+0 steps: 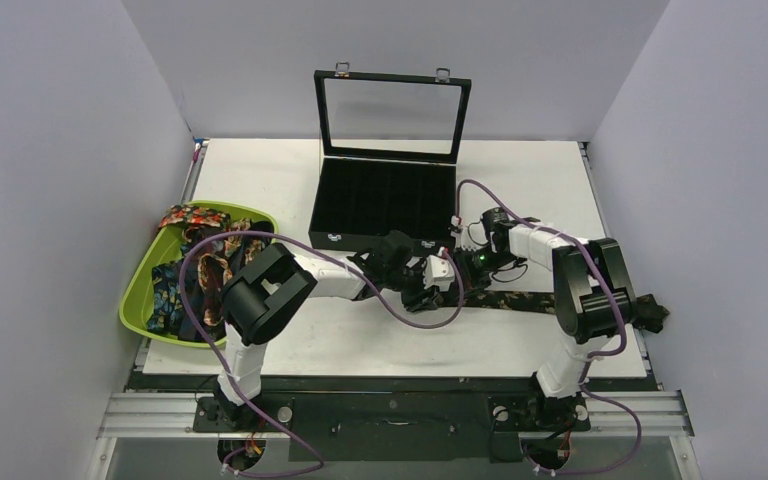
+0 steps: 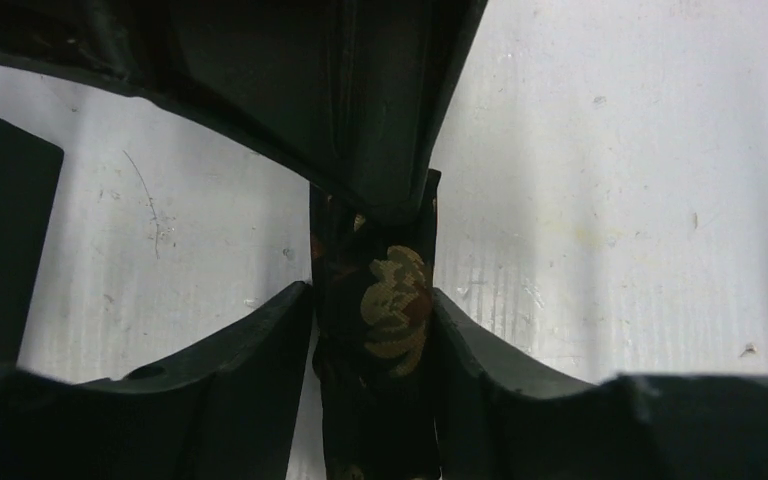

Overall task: Roll the ties
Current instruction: Roll the tie at the center of the board.

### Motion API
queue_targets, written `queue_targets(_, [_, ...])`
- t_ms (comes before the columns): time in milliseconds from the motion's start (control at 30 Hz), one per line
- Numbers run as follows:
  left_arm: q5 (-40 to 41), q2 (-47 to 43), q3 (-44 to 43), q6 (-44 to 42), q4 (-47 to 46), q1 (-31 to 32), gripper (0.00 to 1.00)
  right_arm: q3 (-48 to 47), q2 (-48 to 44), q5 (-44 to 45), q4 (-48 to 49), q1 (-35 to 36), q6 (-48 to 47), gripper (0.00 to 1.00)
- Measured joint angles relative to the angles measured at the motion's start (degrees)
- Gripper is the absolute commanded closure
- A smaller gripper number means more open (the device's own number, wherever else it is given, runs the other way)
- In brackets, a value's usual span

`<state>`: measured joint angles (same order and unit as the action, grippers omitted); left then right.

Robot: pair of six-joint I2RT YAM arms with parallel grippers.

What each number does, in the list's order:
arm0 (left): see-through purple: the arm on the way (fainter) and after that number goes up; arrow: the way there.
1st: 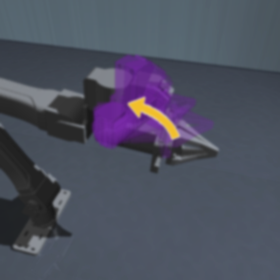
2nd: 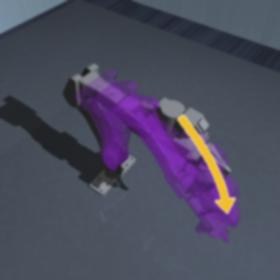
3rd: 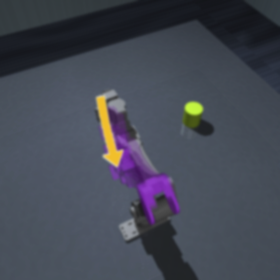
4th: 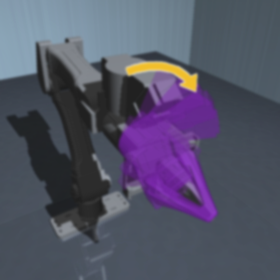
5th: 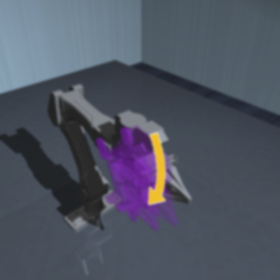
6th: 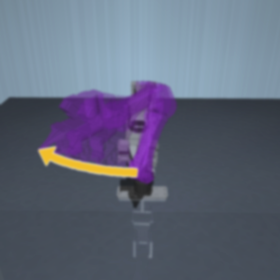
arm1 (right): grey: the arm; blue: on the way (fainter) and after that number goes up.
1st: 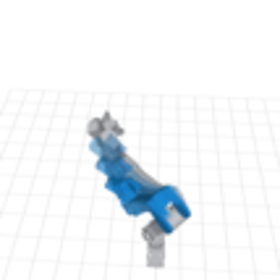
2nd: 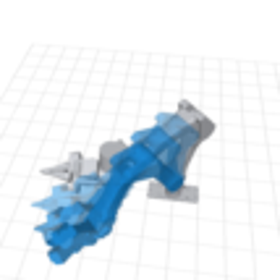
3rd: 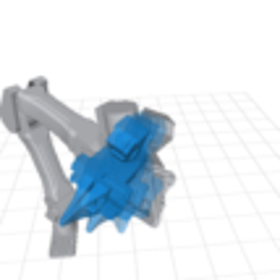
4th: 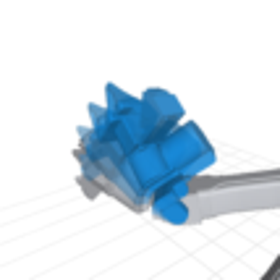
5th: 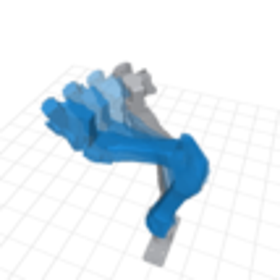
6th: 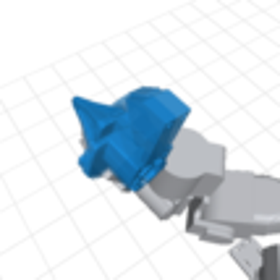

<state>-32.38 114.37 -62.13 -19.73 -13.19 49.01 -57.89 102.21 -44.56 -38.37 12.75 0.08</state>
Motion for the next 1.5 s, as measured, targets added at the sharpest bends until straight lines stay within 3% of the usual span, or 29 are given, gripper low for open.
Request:
queue_targets(100, [-0.2, 0.0, 0.0, -2.3, 0.7, -0.1, 0.68, 0.0, -1.1, -0.2, -0.1, 0.1, 0.4, 0.77])
queue_targets(333, [-0.9, -0.1, 0.0, -4.5, 1.8, -0.3, 0.71, -1.0, -1.9, 0.0, 0.1, 0.9, 2.7, 0.75])
queue_targets(500, [-0.9, -0.2, 0.0, -4.5, 1.9, -0.3, 0.69, -1.3, -1.9, 0.1, 0.9, 2.4, 4.4, 1.00])
queue_targets(700, [-1.3, -1.0, 0.6, -4.8, 2.8, -0.7, 0.64, -2.4, -1.8, 3.6, -0.8, 2.3, 2.2, 1.00])
queue_targets(800, [-2.6, -1.9, 1.7, -5.3, 3.3, -1.6, 0.52, -3.0, -0.6, 5.9, -1.2, 2.2, 0.6, 1.00])
queue_targets(933, [-3.5, -3.0, 3.1, -5.9, 3.8, -2.6, 0.47, -3.1, 0.8, 7.6, -1.4, 2.4, -0.7, 1.00])
queue_targets(1500, [-2.5, -8.8, 7.8, 0.5, 2.8, -3.5, 0.59, -3.1, 0.9, 8.8, -1.3, 2.7, -1.2, 1.00])
